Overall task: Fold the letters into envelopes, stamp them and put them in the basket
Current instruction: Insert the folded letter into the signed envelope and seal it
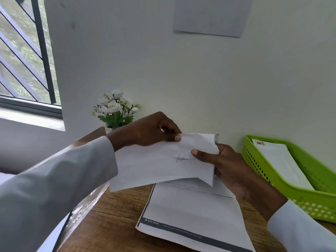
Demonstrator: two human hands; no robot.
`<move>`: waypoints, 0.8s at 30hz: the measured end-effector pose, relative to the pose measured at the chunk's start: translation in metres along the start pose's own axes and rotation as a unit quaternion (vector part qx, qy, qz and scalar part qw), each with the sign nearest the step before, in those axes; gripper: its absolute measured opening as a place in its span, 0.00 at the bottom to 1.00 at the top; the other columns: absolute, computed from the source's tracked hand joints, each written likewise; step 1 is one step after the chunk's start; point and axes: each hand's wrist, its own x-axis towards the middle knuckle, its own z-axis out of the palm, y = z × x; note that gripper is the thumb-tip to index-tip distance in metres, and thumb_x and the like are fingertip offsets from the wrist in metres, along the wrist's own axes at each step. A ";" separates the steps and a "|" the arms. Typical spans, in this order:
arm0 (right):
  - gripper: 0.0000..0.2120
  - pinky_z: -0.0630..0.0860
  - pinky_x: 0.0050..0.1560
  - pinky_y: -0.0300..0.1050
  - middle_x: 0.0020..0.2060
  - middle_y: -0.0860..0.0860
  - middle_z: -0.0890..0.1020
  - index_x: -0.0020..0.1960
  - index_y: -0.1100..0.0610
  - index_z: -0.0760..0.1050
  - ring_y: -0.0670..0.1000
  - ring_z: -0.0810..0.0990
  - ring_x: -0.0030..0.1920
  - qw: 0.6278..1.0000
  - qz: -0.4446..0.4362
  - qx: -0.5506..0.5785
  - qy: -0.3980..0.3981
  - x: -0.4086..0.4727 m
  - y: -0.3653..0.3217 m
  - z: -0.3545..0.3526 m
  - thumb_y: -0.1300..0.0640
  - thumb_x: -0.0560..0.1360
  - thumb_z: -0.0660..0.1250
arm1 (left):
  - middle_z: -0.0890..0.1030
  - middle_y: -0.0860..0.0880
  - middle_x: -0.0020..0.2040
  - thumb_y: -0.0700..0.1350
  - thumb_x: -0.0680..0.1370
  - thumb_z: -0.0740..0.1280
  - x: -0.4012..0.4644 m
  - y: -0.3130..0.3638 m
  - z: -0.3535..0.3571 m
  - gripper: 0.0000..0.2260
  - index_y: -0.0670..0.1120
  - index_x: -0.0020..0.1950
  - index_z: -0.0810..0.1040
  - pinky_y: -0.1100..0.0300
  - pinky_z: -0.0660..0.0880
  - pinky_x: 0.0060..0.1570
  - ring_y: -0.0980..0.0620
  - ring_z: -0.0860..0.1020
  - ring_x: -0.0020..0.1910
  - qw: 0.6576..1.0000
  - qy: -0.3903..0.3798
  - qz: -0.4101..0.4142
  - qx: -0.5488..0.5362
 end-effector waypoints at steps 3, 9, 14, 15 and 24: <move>0.15 0.79 0.58 0.51 0.53 0.56 0.86 0.60 0.59 0.80 0.56 0.84 0.55 0.999 0.013 0.044 -0.004 0.002 0.001 -0.001 0.59 0.74 0.70 | 0.83 0.52 0.49 0.50 0.77 0.70 -0.001 -0.001 0.003 0.10 0.47 0.54 0.84 0.53 0.77 0.56 0.53 0.79 0.51 0.994 0.042 0.042 0.089; 0.16 0.82 0.52 0.53 0.56 0.59 0.84 0.62 0.61 0.78 0.59 0.83 0.56 0.989 0.004 0.145 0.031 0.007 -0.002 -0.012 0.62 0.75 0.68 | 0.64 0.49 0.74 0.78 0.66 0.58 -0.028 -0.018 0.031 0.50 0.49 0.79 0.56 0.38 0.50 0.75 0.47 0.55 0.77 0.893 0.153 0.133 0.402; 0.20 0.78 0.59 0.58 0.57 0.60 0.83 0.64 0.61 0.77 0.61 0.82 0.59 0.986 0.024 0.160 0.031 0.009 0.000 -0.015 0.62 0.72 0.68 | 0.48 0.45 0.80 0.81 0.61 0.60 -0.039 -0.033 0.051 0.61 0.48 0.80 0.40 0.34 0.44 0.74 0.45 0.44 0.79 0.897 0.121 0.109 0.410; 0.21 0.77 0.61 0.59 0.58 0.60 0.83 0.64 0.62 0.77 0.61 0.81 0.60 0.987 0.026 0.159 0.026 0.009 0.001 -0.015 0.62 0.71 0.68 | 0.48 0.44 0.80 0.81 0.60 0.59 -0.039 -0.035 0.051 0.61 0.48 0.79 0.38 0.33 0.44 0.73 0.44 0.44 0.79 0.897 0.118 0.105 0.412; 0.18 0.77 0.59 0.56 0.59 0.62 0.82 0.63 0.63 0.78 0.62 0.80 0.61 0.990 0.028 0.140 -0.011 0.009 0.000 -0.018 0.63 0.74 0.65 | 0.68 0.44 0.68 0.80 0.61 0.61 -0.038 -0.044 0.050 0.56 0.51 0.79 0.49 0.28 0.50 0.70 0.44 0.66 0.68 0.889 0.143 0.121 0.417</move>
